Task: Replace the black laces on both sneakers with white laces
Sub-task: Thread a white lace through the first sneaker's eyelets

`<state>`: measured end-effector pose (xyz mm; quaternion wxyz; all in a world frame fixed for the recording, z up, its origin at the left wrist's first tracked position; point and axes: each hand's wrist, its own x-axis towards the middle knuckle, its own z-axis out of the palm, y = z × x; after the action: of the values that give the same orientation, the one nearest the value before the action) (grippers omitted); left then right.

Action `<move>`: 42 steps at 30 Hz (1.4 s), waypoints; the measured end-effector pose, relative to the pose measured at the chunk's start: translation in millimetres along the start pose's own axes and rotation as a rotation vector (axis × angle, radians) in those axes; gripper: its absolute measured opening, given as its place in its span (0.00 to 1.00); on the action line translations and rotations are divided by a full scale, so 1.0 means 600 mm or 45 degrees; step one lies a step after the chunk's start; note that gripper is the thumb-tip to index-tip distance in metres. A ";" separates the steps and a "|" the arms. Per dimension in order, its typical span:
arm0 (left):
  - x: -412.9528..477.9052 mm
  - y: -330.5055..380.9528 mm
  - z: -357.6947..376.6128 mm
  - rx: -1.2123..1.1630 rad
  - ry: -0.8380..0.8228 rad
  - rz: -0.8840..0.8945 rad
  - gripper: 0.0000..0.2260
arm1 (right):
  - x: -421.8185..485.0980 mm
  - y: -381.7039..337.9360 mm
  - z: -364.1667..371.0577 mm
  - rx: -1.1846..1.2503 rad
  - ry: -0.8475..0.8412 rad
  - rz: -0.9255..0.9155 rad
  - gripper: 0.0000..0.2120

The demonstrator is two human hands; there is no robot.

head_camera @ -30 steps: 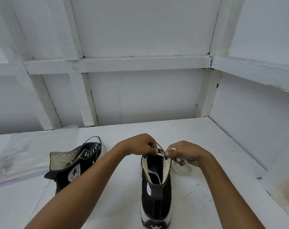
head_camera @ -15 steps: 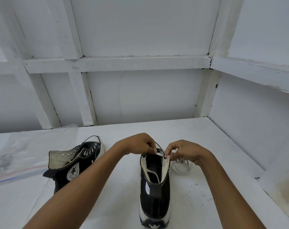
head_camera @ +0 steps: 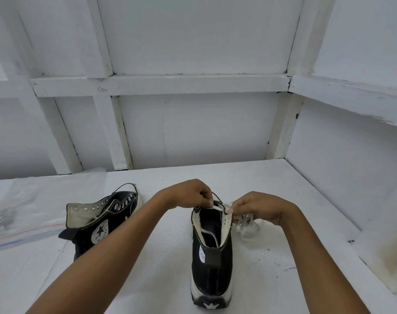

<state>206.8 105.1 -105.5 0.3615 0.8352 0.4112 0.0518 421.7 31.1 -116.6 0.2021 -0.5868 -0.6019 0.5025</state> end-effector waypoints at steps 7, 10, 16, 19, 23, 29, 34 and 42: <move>-0.001 0.001 -0.001 -0.025 -0.004 0.000 0.03 | -0.010 0.004 -0.011 0.164 -0.084 0.092 0.11; -0.002 0.001 -0.001 -0.036 -0.010 -0.005 0.03 | -0.009 0.008 -0.016 0.135 -0.055 0.106 0.15; -0.002 -0.002 -0.001 -0.061 -0.017 -0.003 0.03 | -0.003 0.010 -0.022 -0.105 0.030 0.127 0.14; -0.001 -0.001 -0.003 -0.063 -0.023 0.004 0.02 | 0.003 0.012 -0.025 -0.206 0.047 0.155 0.10; 0.002 -0.004 -0.005 -0.067 0.008 -0.011 0.03 | 0.023 0.025 -0.029 -0.220 0.339 0.188 0.02; 0.006 -0.014 -0.008 -0.082 0.093 -0.018 0.04 | 0.064 0.049 -0.024 -0.456 0.590 0.304 0.10; 0.007 -0.019 -0.012 -0.077 0.127 -0.040 0.04 | 0.085 0.062 -0.011 -0.573 0.547 0.331 0.04; 0.006 -0.028 -0.026 -0.191 0.332 -0.041 0.03 | 0.065 -0.003 -0.012 0.193 0.566 -0.231 0.03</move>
<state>192.6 123.4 -105.4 0.3673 0.7853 0.4630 0.1848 417.6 69.8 -125.5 0.4173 -0.6094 -0.5535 0.3848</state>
